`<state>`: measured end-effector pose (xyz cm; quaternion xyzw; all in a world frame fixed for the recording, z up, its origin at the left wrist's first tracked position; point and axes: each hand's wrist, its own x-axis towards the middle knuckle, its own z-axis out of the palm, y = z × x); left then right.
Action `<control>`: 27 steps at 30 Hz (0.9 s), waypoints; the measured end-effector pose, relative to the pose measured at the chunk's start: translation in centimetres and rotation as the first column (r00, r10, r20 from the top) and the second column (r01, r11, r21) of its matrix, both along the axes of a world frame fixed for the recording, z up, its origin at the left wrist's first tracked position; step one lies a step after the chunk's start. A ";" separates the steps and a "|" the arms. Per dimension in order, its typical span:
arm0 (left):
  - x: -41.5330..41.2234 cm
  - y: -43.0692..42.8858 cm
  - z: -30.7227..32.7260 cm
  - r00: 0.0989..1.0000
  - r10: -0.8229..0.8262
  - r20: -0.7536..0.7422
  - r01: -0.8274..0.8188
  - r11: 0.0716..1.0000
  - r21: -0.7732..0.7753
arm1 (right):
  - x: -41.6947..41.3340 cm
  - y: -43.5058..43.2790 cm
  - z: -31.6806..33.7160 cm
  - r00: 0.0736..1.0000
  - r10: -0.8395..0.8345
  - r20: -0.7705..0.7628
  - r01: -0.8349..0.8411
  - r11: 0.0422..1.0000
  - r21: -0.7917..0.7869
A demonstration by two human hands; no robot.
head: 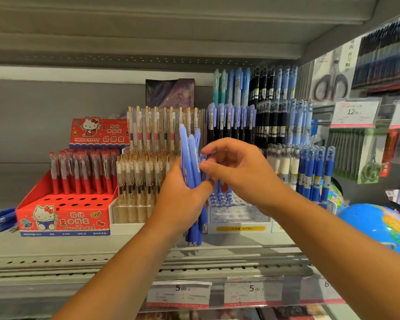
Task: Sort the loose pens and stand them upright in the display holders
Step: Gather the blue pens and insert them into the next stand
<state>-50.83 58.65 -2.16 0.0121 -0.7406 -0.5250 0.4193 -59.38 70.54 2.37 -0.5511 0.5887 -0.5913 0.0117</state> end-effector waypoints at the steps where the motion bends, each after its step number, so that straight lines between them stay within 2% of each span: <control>1: 0.0 0.0 0.0 1.000 -0.009 0.001 0.009 1.000 0.001 | 0.1 0.0 0.0 1.000 0.002 -0.007 -0.002 1.000 0.007; 8: 0.2 0.2 0.1 0.997 -0.075 -0.009 0.076 0.996 0.044 | -0.5 0.2 0.2 0.999 -0.032 -0.026 0.034 0.997 0.069; 17: -0.4 -0.3 -0.1 0.999 -0.035 0.017 0.033 0.995 0.092 | -1.1 0.4 -0.5 0.990 -0.089 0.109 0.094 0.994 -0.047; 23: -0.4 -0.1 0.0 1.000 0.002 0.019 -0.004 0.993 0.117 | -1.4 0.5 -0.6 0.984 -0.170 0.053 0.173 0.983 -0.065; 27: -0.1 -0.1 0.1 0.997 0.076 -0.031 -0.071 0.988 0.133 | -2.0 1.0 0.5 0.964 -0.254 0.072 0.263 0.949 -0.176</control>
